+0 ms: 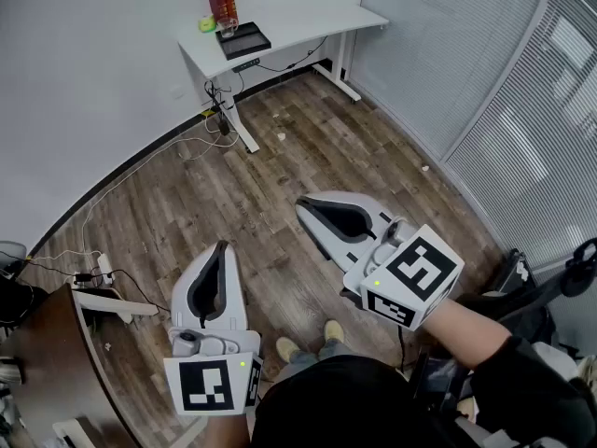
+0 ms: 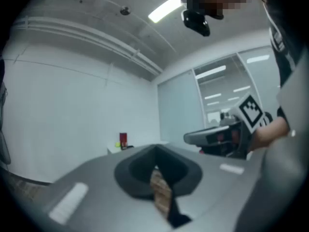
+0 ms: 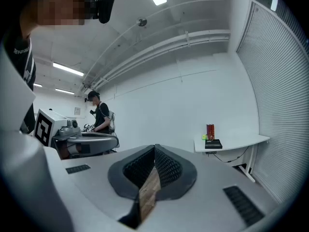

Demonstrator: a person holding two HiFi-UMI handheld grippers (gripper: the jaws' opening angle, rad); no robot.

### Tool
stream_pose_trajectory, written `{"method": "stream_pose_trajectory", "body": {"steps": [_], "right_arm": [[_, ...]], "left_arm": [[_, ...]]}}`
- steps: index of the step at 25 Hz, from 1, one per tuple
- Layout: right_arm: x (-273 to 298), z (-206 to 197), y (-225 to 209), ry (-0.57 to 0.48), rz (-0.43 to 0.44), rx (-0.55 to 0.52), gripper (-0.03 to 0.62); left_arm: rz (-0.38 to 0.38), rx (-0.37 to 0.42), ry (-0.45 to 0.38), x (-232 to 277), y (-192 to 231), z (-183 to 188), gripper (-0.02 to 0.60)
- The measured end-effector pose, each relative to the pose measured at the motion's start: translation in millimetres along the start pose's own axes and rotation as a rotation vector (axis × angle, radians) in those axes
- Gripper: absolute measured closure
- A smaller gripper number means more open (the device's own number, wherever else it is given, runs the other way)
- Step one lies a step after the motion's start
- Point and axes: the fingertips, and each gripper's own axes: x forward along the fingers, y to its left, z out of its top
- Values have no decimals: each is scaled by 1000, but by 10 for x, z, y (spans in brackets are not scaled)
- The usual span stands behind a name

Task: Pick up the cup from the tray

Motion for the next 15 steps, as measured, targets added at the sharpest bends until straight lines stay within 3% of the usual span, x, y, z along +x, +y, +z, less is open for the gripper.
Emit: {"method": "stream_pose_trajectory", "body": {"steps": [15], "right_arm": [[150,62,245,-7,-5,8,580]], "left_arm": [[19,1,6,-221,282,-16,580]]}}
